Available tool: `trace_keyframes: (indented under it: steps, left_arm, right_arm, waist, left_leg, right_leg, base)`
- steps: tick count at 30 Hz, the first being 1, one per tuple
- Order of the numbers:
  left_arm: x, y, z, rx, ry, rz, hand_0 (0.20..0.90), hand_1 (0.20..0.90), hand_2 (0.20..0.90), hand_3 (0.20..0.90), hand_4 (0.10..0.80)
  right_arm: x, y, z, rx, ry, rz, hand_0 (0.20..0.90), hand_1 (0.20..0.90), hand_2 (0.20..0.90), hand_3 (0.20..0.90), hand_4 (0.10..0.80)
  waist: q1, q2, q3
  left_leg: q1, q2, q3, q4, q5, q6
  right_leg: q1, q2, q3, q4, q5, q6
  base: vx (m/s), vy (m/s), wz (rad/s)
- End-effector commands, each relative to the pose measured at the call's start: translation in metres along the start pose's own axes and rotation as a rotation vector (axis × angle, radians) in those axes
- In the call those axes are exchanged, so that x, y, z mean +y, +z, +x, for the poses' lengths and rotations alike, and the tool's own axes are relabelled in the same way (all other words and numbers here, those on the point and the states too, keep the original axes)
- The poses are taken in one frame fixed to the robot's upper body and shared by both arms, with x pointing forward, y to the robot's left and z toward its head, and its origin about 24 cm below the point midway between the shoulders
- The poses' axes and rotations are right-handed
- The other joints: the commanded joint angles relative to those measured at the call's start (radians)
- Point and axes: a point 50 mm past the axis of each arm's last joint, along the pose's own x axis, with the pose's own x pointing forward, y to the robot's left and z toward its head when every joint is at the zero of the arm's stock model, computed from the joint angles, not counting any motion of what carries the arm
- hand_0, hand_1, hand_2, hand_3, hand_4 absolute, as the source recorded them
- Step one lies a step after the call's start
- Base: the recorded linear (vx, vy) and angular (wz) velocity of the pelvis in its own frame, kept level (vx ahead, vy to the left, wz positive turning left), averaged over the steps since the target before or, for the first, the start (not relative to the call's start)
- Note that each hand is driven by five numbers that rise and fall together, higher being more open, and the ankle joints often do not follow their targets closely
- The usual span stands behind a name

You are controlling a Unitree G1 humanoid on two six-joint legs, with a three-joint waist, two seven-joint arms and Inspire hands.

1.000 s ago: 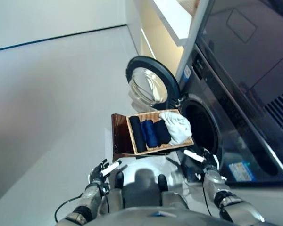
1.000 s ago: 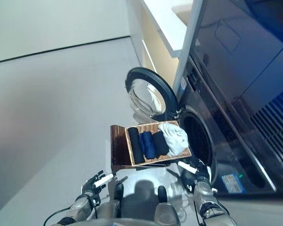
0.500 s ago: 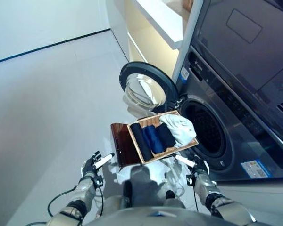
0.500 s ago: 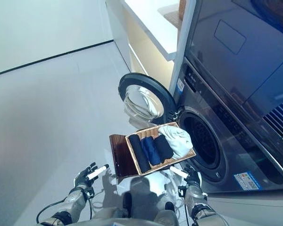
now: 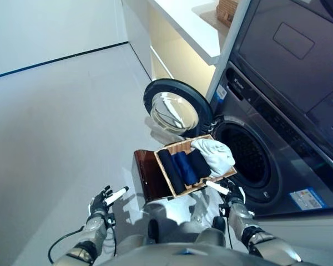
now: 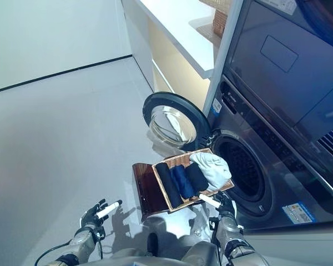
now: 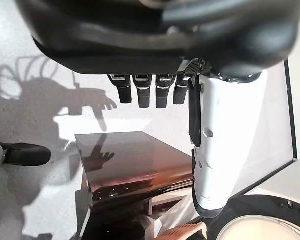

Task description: Pick up the clothes and place them into the washing machine

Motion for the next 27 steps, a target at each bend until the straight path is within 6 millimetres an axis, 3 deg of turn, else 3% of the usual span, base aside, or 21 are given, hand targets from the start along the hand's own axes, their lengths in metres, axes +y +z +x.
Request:
trace_keyframes:
  steps: [1,3,5,6,8,10,12,13,15,22,24,25,26,27]
  left_arm:
    - [0.000,0.041,0.008,-0.147,0.018,-0.075,0.900,0.900,0.900,0.900,0.800]
    - [0.002,0.039,0.008,-0.147,0.025,-0.089,0.900,0.900,0.900,0.900,0.800]
    - [0.002,0.038,0.007,-0.140,0.026,-0.090,0.900,0.900,0.900,0.900,0.800]
    - [-0.002,0.040,0.007,-0.154,0.011,-0.109,0.900,0.900,0.900,0.900,0.800]
    - [-0.004,0.040,0.007,-0.151,0.005,-0.109,0.900,0.900,0.900,0.900,0.800]
    - [-0.015,0.046,0.007,-0.173,-0.024,-0.107,0.900,0.900,0.900,0.900,0.800]
    - [-0.030,0.051,0.006,-0.192,-0.064,-0.107,0.900,0.900,0.900,0.900,0.800]
    - [-0.042,0.055,0.005,-0.207,-0.110,-0.081,0.900,0.900,0.900,0.900,0.800]
    - [-0.049,0.055,0.004,-0.212,-0.136,-0.058,0.900,0.900,0.900,0.900,0.800]
    - [-0.045,0.050,0.004,-0.200,-0.128,-0.036,0.900,0.900,0.900,0.900,0.800]
    - [-0.042,0.052,0.004,-0.213,-0.117,-0.038,0.900,0.900,0.900,0.900,0.800]
    - [-0.039,0.055,0.004,-0.227,-0.114,-0.037,0.900,0.900,0.900,0.900,0.800]
    - [-0.038,0.058,0.003,-0.240,-0.116,-0.034,0.900,0.900,0.900,0.900,0.800]
    - [-0.040,0.058,0.003,-0.241,-0.124,-0.035,0.900,0.900,0.900,0.900,0.800]
  right_arm:
    - [0.010,0.069,0.009,-0.221,0.011,-0.013,0.900,0.900,0.900,0.900,0.800]
    - [0.012,0.068,0.008,-0.224,0.023,-0.022,0.900,0.900,0.900,0.900,0.800]
    - [0.012,0.067,0.007,-0.225,0.026,-0.028,0.900,0.900,0.900,0.900,0.800]
    - [0.014,0.064,0.007,-0.223,0.033,-0.039,0.900,0.900,0.900,0.900,0.800]
    - [0.014,0.064,0.007,-0.223,0.034,-0.046,0.900,0.900,0.900,0.900,0.800]
    - [0.009,0.066,0.007,-0.235,0.020,-0.063,0.900,0.900,0.900,0.900,0.800]
    - [0.000,0.066,0.009,-0.231,-0.018,-0.052,0.900,0.900,0.900,0.900,0.800]
    - [-0.013,0.064,0.009,-0.227,-0.059,-0.020,0.900,0.900,0.900,0.900,0.800]
    - [-0.024,0.059,0.009,-0.211,-0.091,-0.012,0.900,0.900,0.900,0.900,0.800]
    - [-0.025,0.049,0.009,-0.178,-0.091,-0.009,0.900,0.900,0.900,0.900,0.800]
    - [-0.021,0.044,0.008,-0.170,-0.081,-0.005,0.900,0.900,0.900,0.900,0.800]
    - [-0.020,0.043,0.008,-0.168,-0.077,-0.012,0.900,0.900,0.900,0.900,0.800]
    - [-0.021,0.041,0.007,-0.166,-0.075,-0.024,0.900,0.900,0.900,0.900,0.800]
    - [-0.022,0.041,0.008,-0.168,-0.077,-0.029,0.900,0.900,0.900,0.900,0.800]
  waist:
    - [-0.026,-0.033,0.050]
    - [-0.030,-0.043,0.046]
    - [-0.030,-0.045,0.046]
    - [-0.018,-0.050,0.044]
    - [-0.017,-0.051,0.044]
    - [-0.015,-0.041,0.043]
    - [-0.020,-0.026,0.042]
    - [-0.028,-0.017,0.045]
    - [-0.040,-0.009,0.047]
    - [-0.046,0.001,0.033]
    - [-0.052,0.003,0.037]
    - [-0.049,-0.002,0.043]
    - [-0.030,-0.014,0.060]
    - [-0.022,-0.020,0.077]
  left_leg:
    - [0.039,0.090,-0.045,0.123,-0.144,-0.153]
    - [0.066,0.107,-0.082,0.099,-0.147,-0.167]
    - [0.075,0.113,-0.090,0.091,-0.148,-0.170]
    - [0.089,0.137,-0.099,0.066,-0.143,-0.185]
    - [0.084,0.149,-0.102,0.061,-0.139,-0.192]
    - [0.069,0.184,-0.132,0.060,-0.120,-0.211]
    - [0.053,0.209,-0.144,0.041,-0.093,-0.227]
    - [0.041,0.231,-0.115,0.030,-0.070,-0.236]
    - [0.029,0.246,-0.087,0.027,-0.050,-0.244]
    - [0.061,0.259,-0.076,0.028,-0.057,-0.244]
    - [0.051,0.271,-0.080,0.101,-0.047,-0.251]
    - [0.024,0.268,-0.098,0.199,-0.019,-0.256]
    - [-0.022,0.245,-0.132,0.292,0.012,-0.255]
    - [-0.065,0.230,-0.144,0.313,0.013,-0.252]
  right_leg:
    - [-0.003,0.010,0.056,-0.027,0.209,0.001]
    - [-0.021,0.034,0.112,-0.017,0.211,0.006]
    - [-0.028,0.045,0.121,-0.008,0.206,0.006]
    - [-0.026,0.071,0.062,-0.006,0.149,0.001]
    - [-0.022,0.083,0.052,-0.005,0.134,-0.004]
    - [-0.022,0.104,0.034,0.012,0.089,-0.018]
    - [-0.025,0.105,0.008,0.032,0.073,-0.025]
    - [-0.010,0.094,-0.025,0.040,0.056,-0.027]
    - [0.001,0.088,-0.050,0.049,0.042,-0.033]
    - [-0.006,0.115,-0.029,0.071,0.025,-0.047]
    - [-0.025,0.143,0.005,0.099,-0.009,-0.066]
    - [-0.019,0.162,0.015,0.096,-0.015,-0.085]
    - [-0.005,0.167,0.024,0.089,-0.015,-0.097]
    - [0.008,0.163,0.020,0.081,-0.016,-0.097]
  base:
    - [0.232,-0.183,0.34]
    - [0.201,-0.172,0.64]
    - [0.114,-0.124,0.63]
    - [0.120,-0.153,0.34]
    - [0.045,-0.148,0.02]
    - [0.032,-0.183,0.05]
    - [0.026,-0.134,0.31]
    - [0.036,-0.100,0.54]
    - [0.024,-0.093,0.65]
    - [0.038,-0.056,0.13]
    - [0.000,-0.058,-0.05]
    - [0.000,-0.084,-0.01]
    - [-0.028,-0.085,-0.02]
    - [-0.059,-0.049,-0.15]
